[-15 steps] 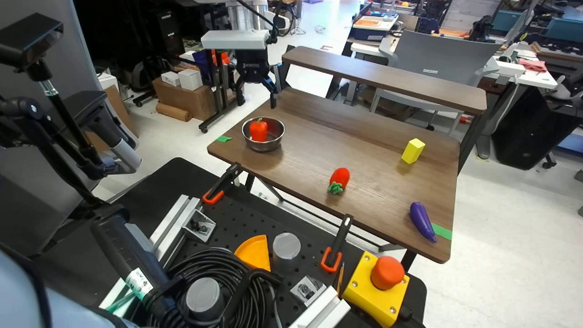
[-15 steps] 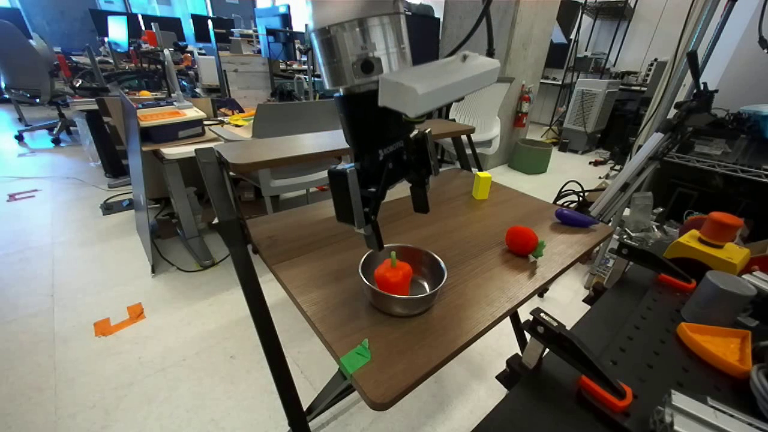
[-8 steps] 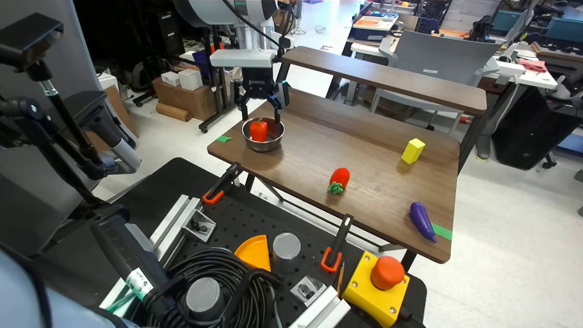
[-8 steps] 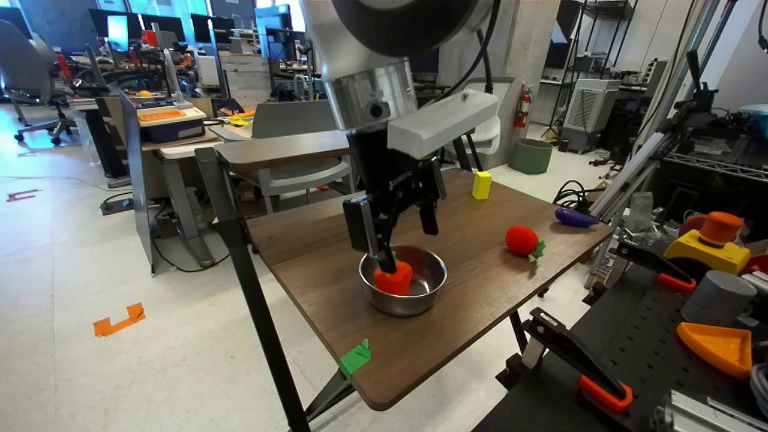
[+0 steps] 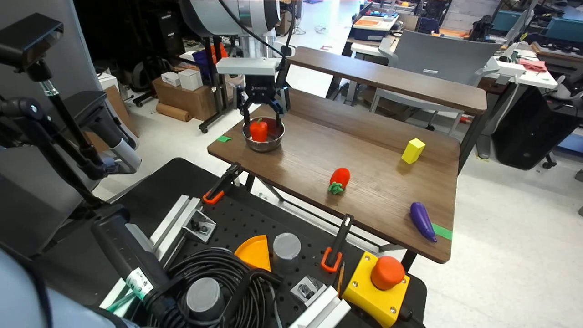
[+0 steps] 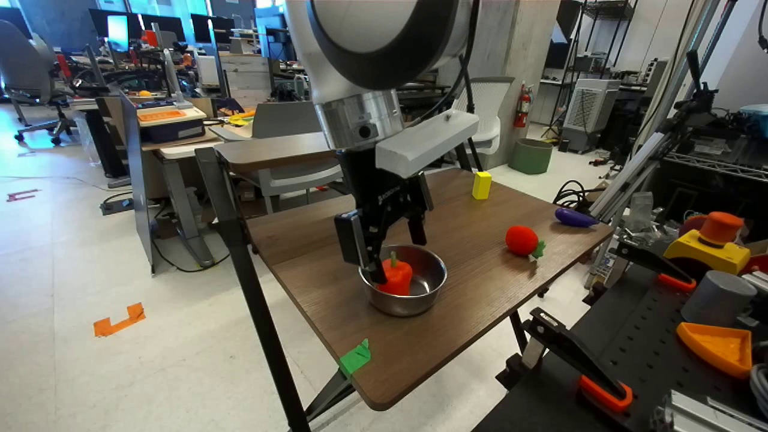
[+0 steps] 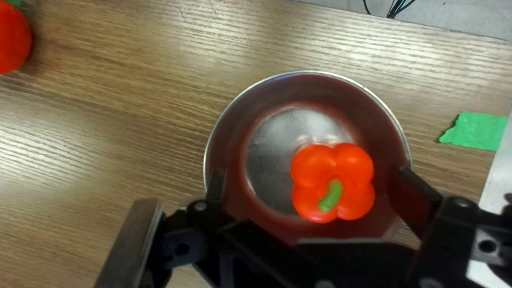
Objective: Pick up the red bell pepper from the pot and put it on the table
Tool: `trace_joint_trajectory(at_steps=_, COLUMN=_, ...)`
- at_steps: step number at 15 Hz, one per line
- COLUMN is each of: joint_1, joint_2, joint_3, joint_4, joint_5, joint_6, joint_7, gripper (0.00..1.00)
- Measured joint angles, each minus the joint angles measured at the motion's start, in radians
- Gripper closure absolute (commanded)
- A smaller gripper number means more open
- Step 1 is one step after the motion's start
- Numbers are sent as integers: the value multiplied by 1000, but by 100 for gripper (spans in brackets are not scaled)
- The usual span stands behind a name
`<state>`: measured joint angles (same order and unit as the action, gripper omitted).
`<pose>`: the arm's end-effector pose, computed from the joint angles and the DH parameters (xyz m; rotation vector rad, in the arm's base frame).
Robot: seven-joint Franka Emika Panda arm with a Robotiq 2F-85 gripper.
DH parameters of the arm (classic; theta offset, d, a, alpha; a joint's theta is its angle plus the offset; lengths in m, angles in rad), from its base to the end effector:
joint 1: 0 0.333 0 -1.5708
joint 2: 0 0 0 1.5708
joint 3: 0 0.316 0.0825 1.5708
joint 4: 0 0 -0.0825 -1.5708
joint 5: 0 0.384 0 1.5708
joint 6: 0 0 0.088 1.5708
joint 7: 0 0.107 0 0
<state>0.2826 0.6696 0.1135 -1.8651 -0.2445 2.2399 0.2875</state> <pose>0.5585 0.2250 0.1356 2.9090 0.4013 -0.3491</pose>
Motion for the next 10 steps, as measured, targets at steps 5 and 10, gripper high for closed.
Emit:
trace_joint_trajectory(at_steps=5, joint_1=11, joint_2=40, joint_3=0, joint_4=48, joint_5=1, joint_6=-21, joint_7=-17, gripper=42)
trace_joint_trajectory(at_steps=10, joint_1=13, joint_2=65, joint_3=0, joint_4=82, joint_5=5, joint_6=-60, joint_7=-21, gripper=75)
